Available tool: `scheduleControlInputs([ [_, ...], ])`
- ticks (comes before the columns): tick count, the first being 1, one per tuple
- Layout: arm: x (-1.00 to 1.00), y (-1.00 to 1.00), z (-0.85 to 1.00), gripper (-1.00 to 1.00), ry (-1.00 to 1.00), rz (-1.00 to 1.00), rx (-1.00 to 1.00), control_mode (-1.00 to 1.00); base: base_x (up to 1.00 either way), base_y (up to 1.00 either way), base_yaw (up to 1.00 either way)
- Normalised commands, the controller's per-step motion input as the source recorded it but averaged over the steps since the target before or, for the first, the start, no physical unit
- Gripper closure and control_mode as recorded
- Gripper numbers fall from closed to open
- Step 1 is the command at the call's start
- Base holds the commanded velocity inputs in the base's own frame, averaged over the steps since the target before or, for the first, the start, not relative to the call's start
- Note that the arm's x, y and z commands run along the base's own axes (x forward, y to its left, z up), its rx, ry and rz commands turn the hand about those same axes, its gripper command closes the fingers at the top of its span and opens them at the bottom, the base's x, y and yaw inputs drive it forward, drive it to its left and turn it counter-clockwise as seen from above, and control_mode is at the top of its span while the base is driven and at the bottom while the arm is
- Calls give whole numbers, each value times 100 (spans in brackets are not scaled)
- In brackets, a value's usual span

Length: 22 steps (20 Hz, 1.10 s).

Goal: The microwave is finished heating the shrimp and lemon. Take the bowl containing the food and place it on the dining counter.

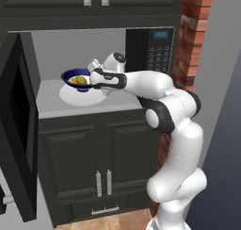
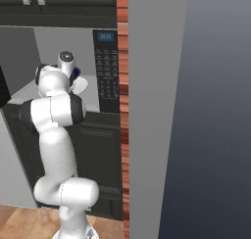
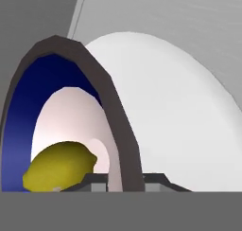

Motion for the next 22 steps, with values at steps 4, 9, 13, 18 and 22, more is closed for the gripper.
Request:
scheduleControlInputs([
  [4, -98, -35, 17, 100, -17, -1, 3, -100, 0, 0, 0],
  [9, -100, -39, 40, 100, -19, -3, 1, -100, 0, 0, 0],
  [13, -100, -47, 49, 100, -8, -3, 0, -100, 0, 0, 0],
  [18, -100, -47, 60, 100, 0, -7, 0, -100, 0, 0, 0],
  [22, -100, -51, 50, 100, 17, -2, 0, -100, 0, 0, 0],
])
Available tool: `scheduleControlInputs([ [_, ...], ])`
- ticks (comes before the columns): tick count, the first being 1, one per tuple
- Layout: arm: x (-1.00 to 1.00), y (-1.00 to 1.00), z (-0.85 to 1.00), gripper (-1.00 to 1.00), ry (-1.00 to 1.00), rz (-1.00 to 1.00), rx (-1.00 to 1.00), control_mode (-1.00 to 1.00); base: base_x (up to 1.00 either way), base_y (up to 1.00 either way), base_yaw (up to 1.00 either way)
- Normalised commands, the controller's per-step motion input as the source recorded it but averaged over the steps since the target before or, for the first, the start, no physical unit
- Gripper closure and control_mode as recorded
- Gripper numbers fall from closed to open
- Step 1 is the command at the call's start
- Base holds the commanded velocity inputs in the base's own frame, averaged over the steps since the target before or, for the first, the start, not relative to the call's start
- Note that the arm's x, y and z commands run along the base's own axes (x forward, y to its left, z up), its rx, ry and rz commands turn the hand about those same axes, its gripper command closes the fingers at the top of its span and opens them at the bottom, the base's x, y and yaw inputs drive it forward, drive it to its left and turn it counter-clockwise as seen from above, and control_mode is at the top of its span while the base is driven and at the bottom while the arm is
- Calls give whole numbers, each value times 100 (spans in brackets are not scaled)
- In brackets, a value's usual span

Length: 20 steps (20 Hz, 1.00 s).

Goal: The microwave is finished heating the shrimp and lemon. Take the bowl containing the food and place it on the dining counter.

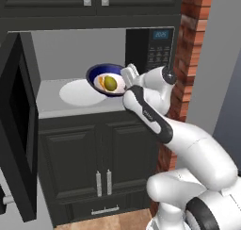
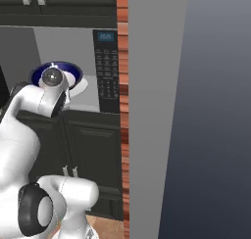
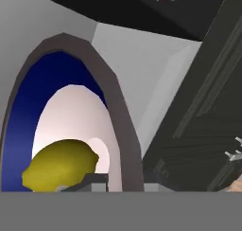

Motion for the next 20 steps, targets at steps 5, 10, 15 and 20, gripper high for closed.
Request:
scheduleControlInputs([
  [5, -100, -26, 22, 100, 34, 0, -6, -100, 0, 0, 0],
  [10, -100, -7, 17, 100, -13, 0, -6, -100, 0, 0, 0],
  [15, -81, 0, 26, 100, -47, 0, 0, -100, 0, 0, 0],
  [20, -2, 0, 0, 100, -1, 0, 0, -100, 0, 0, 0],
])
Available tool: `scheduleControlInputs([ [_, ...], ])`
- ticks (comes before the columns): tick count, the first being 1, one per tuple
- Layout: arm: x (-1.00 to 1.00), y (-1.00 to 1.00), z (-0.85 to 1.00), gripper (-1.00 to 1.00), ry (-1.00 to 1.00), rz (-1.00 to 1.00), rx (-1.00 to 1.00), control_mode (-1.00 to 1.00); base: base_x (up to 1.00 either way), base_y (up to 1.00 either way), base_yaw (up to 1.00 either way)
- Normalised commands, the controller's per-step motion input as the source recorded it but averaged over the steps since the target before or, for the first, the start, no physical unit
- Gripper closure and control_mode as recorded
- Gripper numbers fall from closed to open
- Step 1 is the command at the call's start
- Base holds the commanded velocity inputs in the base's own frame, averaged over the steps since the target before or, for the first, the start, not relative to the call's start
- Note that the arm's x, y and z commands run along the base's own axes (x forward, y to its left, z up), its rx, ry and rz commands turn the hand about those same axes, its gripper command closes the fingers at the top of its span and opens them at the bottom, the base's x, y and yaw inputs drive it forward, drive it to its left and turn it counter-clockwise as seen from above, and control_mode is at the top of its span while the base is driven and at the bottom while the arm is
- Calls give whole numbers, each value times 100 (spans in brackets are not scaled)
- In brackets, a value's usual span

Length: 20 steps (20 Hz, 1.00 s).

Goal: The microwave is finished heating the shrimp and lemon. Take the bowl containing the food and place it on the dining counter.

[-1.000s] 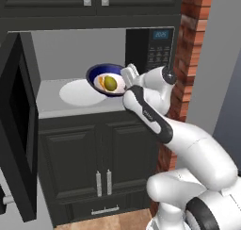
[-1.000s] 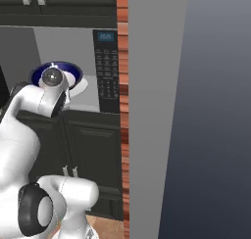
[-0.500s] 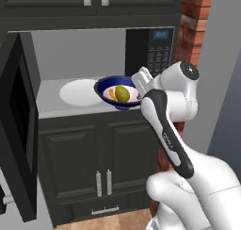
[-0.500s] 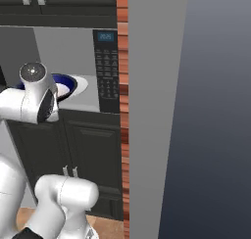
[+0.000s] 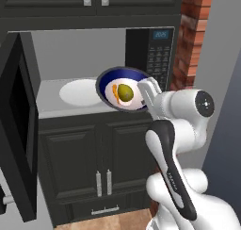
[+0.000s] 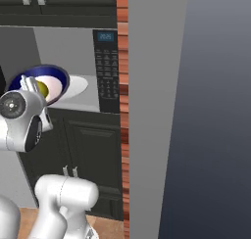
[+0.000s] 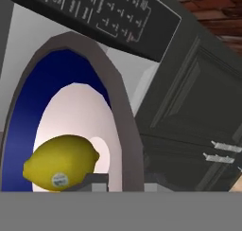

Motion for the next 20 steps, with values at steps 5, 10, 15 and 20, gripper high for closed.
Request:
scheduleControlInputs([
  [5, 0, 0, 0, 100, 0, 0, 0, -100, 0, 0, 0],
  [10, -4, 0, 0, 100, 0, 0, 0, -100, 0, 0, 0],
  [15, -29, -3, 0, 100, 0, 0, 0, 100, -36, -10, 2],
  [20, 0, 0, 0, 100, 0, 0, 0, 100, -99, -14, 26],
])
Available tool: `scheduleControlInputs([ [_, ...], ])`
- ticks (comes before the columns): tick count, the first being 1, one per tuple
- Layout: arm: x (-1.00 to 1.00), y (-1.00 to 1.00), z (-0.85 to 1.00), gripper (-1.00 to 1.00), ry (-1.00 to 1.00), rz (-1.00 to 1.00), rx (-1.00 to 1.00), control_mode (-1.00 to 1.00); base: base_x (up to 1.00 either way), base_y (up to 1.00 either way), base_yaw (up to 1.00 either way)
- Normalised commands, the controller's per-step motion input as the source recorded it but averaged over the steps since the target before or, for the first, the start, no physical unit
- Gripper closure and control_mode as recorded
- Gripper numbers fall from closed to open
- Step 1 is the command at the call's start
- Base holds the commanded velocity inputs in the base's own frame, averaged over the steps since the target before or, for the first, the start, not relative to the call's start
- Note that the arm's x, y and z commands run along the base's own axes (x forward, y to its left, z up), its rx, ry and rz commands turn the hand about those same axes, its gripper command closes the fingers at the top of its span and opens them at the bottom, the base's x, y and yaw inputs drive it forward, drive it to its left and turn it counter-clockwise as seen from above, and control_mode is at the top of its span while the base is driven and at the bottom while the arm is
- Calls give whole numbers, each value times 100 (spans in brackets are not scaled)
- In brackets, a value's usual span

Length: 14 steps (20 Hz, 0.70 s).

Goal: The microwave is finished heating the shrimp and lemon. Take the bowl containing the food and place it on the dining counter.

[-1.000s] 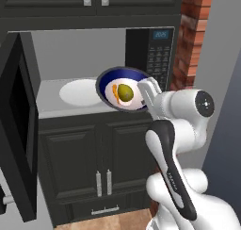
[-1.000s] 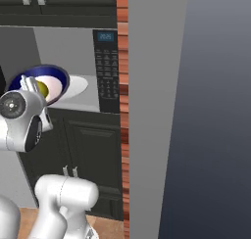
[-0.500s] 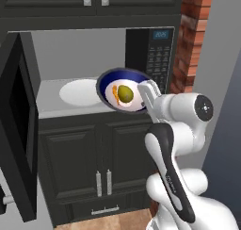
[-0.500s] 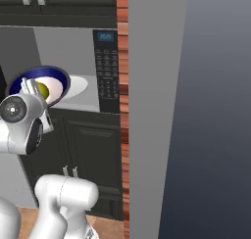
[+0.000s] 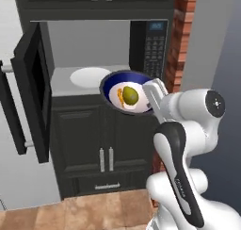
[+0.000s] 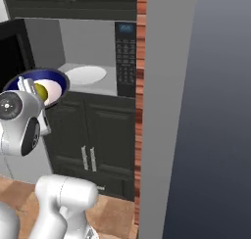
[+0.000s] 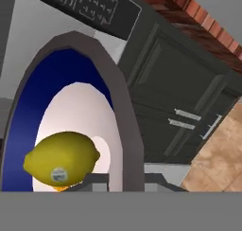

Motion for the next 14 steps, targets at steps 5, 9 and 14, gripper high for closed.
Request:
scheduleControlInputs([
  [5, 0, 0, 0, 100, 0, 0, 0, 100, -100, -22, 41],
  [9, 0, 0, 0, 100, 0, 0, 0, 100, -100, -35, 60],
  [14, 0, 0, 0, 100, 0, 0, 0, 100, -74, -1, 94],
])
